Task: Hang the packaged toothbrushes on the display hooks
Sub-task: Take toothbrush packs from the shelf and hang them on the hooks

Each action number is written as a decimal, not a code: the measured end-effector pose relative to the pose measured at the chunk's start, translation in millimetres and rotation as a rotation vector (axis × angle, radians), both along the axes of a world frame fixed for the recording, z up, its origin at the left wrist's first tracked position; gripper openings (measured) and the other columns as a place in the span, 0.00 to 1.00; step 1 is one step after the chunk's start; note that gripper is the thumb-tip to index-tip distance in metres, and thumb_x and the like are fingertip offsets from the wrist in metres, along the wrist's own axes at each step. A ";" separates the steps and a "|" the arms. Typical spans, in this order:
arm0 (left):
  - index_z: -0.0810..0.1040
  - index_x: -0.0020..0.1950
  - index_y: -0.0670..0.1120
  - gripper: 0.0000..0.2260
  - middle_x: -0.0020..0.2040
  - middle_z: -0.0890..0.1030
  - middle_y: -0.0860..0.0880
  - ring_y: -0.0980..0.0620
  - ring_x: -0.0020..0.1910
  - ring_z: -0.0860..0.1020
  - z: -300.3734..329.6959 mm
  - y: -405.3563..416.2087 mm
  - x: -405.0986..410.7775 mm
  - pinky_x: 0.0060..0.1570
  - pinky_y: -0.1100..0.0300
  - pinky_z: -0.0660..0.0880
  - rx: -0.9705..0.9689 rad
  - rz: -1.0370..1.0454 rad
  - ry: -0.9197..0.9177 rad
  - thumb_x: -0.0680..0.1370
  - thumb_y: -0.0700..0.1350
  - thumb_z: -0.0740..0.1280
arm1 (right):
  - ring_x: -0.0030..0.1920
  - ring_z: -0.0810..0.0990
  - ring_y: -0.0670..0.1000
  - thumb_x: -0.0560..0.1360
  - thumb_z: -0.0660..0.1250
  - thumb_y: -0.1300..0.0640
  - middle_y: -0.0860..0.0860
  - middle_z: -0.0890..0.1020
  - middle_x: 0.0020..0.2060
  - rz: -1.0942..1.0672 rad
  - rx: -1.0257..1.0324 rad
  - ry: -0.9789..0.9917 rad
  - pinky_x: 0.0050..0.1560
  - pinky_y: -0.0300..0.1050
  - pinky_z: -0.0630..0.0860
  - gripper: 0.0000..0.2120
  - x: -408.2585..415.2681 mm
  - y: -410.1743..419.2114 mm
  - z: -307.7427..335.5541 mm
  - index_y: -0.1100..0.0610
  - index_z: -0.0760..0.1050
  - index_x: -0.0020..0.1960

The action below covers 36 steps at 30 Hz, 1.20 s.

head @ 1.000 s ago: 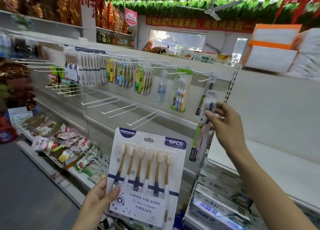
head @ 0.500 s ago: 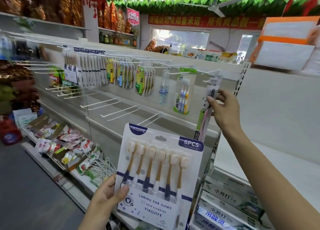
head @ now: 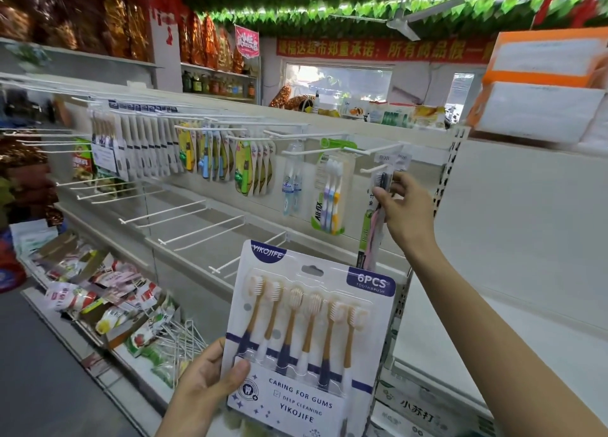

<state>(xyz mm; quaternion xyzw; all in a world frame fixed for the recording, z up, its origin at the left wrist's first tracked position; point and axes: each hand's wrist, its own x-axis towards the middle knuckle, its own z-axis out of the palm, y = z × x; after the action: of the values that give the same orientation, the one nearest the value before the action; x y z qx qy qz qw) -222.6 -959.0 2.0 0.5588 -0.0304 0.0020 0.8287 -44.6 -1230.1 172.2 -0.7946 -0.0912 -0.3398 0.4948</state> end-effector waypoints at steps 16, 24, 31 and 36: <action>0.78 0.59 0.33 0.19 0.54 0.83 0.31 0.36 0.50 0.84 -8.1 -22.2 40.3 0.46 0.52 0.83 -0.060 -0.012 0.047 0.68 0.30 0.66 | 0.49 0.83 0.52 0.77 0.71 0.55 0.52 0.85 0.47 -0.142 -0.017 0.012 0.53 0.58 0.81 0.11 82.5 -34.9 -6.7 0.58 0.82 0.58; 0.78 0.59 0.33 0.49 0.53 0.82 0.30 0.32 0.51 0.83 -13.5 -6.3 63.9 0.44 0.49 0.83 -0.076 -0.110 0.090 0.42 0.47 0.88 | 0.38 0.85 0.55 0.77 0.70 0.46 0.53 0.85 0.35 -0.239 -0.056 0.095 0.45 0.58 0.82 0.17 88.0 -42.3 -12.2 0.59 0.84 0.42; 0.78 0.59 0.32 0.49 0.54 0.82 0.30 0.31 0.51 0.83 -6.6 13.5 77.2 0.44 0.47 0.83 -0.110 -0.208 0.116 0.41 0.45 0.88 | 0.41 0.83 0.53 0.76 0.71 0.44 0.51 0.83 0.38 -0.320 -0.085 0.149 0.39 0.42 0.75 0.17 82.3 -40.6 -22.7 0.59 0.82 0.48; 0.78 0.59 0.33 0.51 0.53 0.83 0.31 0.32 0.50 0.83 -12.2 29.5 86.1 0.41 0.49 0.84 -0.082 -0.215 0.113 0.39 0.47 0.88 | 0.48 0.83 0.53 0.74 0.73 0.44 0.51 0.84 0.48 -0.388 -0.060 0.186 0.54 0.54 0.80 0.21 69.1 -39.7 -36.9 0.58 0.78 0.59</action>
<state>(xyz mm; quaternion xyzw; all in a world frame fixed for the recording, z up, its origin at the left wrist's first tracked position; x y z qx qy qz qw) -136.5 -929.6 -10.1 0.5173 -0.0433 -0.1172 0.8466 24.5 -1269.8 135.3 -0.8395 0.0994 -0.3508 0.4028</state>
